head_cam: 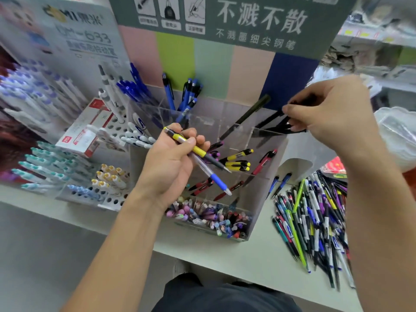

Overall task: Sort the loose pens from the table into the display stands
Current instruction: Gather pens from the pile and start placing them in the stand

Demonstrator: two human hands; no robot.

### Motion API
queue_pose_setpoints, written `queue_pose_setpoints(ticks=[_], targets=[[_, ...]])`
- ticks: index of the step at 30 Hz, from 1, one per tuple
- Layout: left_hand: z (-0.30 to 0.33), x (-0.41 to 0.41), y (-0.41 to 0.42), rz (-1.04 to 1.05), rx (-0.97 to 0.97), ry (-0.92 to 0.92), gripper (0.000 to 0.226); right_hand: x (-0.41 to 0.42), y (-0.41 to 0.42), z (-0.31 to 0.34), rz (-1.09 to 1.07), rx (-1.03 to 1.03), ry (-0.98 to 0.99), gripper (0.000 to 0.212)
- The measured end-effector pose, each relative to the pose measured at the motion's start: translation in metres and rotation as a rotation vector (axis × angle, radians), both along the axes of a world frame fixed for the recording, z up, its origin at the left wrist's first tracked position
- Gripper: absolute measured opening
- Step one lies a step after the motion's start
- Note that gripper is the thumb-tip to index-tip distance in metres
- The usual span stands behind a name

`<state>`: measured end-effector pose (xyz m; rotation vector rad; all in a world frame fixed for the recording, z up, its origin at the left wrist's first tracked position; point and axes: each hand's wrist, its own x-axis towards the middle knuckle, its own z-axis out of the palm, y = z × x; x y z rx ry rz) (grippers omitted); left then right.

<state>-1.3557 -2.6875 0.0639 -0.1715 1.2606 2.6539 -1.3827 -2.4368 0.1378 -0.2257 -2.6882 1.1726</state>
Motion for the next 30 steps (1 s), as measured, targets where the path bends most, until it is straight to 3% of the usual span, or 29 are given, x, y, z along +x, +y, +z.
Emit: queue_pose_setpoints(ticks=[4,7,9,12,16,20,25,28,30], targets=[[-0.001,0.0,-0.002,0.115,0.017,-0.014,0.027,0.011,-0.001,-0.002,0.032,0.418,0.165,0.025],[0.001,0.002,-0.004,0.129,-0.019,0.013,0.029,0.025,-0.009,0.006,-0.001,0.487,0.338,0.026],[0.002,0.004,-0.005,0.107,-0.015,0.033,0.03,0.034,-0.03,0.008,0.151,0.383,0.338,0.02],[0.003,0.007,-0.006,0.064,0.015,0.069,0.031,0.036,-0.068,-0.01,0.482,0.352,0.1,0.024],[0.004,0.012,-0.011,0.027,-0.001,0.125,0.04,0.024,-0.095,-0.031,0.609,0.257,-0.003,0.014],[0.002,0.015,-0.021,0.008,-0.135,0.122,0.057,0.025,-0.089,-0.04,0.584,0.192,-0.034,0.006],[-0.002,0.02,-0.024,0.08,-0.131,0.107,0.061,0.037,-0.075,-0.066,0.391,-0.3,-0.08,0.021],[-0.003,0.023,-0.023,0.124,-0.213,0.107,0.058,0.04,-0.072,-0.073,0.304,-0.453,-0.075,0.03],[-0.004,0.023,-0.025,0.157,-0.334,0.143,0.057,0.039,-0.07,-0.075,0.258,-0.481,-0.035,0.021]])
